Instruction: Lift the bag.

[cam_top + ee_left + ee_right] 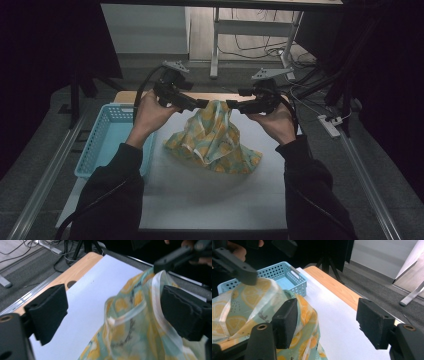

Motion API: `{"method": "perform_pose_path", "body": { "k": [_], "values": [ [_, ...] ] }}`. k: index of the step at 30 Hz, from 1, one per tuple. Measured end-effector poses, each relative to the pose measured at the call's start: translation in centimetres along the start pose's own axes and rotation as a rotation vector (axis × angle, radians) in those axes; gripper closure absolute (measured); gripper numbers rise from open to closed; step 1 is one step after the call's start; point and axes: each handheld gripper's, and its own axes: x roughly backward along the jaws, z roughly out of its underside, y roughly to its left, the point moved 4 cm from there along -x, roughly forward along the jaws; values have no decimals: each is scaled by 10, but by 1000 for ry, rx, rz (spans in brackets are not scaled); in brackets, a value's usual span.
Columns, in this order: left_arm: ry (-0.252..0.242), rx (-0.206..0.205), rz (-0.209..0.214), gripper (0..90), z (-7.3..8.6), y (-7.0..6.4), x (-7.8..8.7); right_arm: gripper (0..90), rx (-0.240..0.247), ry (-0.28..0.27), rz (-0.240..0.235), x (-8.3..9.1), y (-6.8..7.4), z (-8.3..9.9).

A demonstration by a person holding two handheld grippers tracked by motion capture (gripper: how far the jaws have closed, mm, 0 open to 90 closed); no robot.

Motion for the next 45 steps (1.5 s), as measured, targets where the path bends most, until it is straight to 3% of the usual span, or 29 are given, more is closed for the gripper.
{"method": "perform_pose_path", "body": {
  "k": [9, 21, 35, 42, 45],
  "values": [
    [-37, 44, 25, 20, 32, 3, 18, 269, -13, 1, 11, 9, -1, 15],
    [-37, 55, 34, 0, 76, -5, 27, 160, -12, 18, 26, 18, 3, 38],
    [-30, 68, -22, 0, 126, -24, 47, 40, -42, 28, 41, 33, 9, 75],
    [-1, 93, -53, 0, 158, -34, 54, 17, -54, 27, 48, 41, 15, 102],
    [-9, 116, -59, 0, 173, -38, 57, 8, -61, 22, 59, 45, 18, 114]
  ]
}}
